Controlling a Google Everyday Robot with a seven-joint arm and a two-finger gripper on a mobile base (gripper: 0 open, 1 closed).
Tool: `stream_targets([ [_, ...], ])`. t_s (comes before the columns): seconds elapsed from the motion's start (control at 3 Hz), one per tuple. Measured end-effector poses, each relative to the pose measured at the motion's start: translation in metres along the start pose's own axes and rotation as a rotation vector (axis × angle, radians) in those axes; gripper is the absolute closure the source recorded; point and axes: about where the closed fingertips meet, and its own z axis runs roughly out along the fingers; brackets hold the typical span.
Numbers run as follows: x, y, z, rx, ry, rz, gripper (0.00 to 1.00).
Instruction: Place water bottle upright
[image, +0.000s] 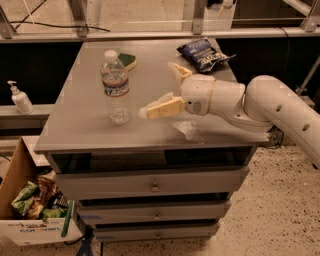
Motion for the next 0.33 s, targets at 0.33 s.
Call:
stream_targets([
  [0.33, 0.0000, 0.0001, 0.0001, 0.000, 0.000, 0.000, 0.00],
])
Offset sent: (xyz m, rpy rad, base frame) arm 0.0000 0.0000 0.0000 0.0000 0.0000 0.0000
